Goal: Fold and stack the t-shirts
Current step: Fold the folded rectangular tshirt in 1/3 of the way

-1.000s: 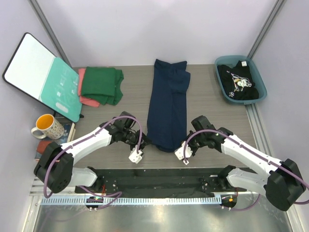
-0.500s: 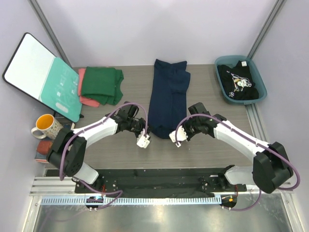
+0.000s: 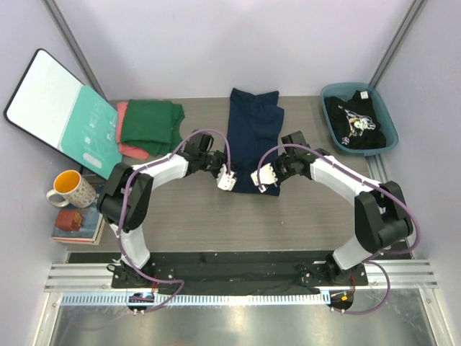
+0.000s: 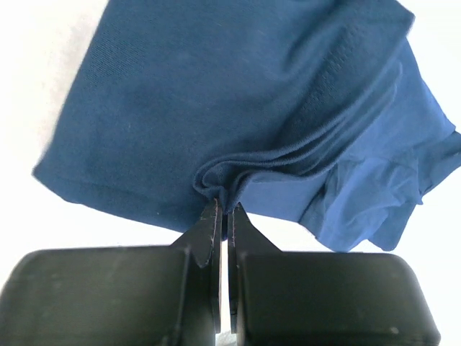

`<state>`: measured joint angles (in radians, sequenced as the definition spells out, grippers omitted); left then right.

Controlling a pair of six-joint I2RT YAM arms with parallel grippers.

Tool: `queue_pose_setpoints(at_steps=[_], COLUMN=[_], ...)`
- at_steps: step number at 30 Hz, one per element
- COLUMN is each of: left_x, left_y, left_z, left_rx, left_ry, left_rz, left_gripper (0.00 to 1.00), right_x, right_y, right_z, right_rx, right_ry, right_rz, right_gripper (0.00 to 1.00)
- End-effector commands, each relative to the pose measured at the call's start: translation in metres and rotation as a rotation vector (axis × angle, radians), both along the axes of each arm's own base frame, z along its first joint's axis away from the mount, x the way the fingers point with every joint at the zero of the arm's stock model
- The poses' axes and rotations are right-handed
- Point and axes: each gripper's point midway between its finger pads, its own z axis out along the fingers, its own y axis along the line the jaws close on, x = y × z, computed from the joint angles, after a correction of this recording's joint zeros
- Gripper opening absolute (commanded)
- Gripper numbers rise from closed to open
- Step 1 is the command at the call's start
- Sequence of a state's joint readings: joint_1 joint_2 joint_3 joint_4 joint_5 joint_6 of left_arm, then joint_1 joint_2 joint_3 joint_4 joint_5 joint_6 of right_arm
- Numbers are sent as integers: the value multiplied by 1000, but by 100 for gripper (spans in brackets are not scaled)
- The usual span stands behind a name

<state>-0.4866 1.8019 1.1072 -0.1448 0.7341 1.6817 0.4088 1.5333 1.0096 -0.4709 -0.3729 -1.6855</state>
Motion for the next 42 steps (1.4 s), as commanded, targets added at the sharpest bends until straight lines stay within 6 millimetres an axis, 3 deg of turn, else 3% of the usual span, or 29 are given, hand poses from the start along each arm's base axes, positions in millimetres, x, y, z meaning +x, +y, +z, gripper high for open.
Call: queue_pose_setpoints(at_steps=[1, 10, 19, 25, 39, 42], left_x=[47, 86, 102, 109, 121, 124], left_y=[-7, 4, 3, 1, 1, 2], left_z=[26, 35, 34, 29, 33, 35], left_rx=[-67, -81, -95, -98, -117, -117], left_ry=[-108, -153, -185, -197, -220, -222], left_rz=[43, 99, 112, 115, 143, 152], left_gripper=[14, 19, 28, 29, 30, 30], right_x=[38, 87, 118, 127, 139, 139], right_y=[7, 4, 6, 4, -28, -27], right_z=[23, 13, 6, 4, -23, -27], right_rx=[39, 35, 33, 36, -27, -25], right_ry=[-96, -135, -174, -190, -190, -181], right_rz=[19, -36, -68, -91, -195, -188], right_gripper=[1, 1, 1, 1, 1, 2])
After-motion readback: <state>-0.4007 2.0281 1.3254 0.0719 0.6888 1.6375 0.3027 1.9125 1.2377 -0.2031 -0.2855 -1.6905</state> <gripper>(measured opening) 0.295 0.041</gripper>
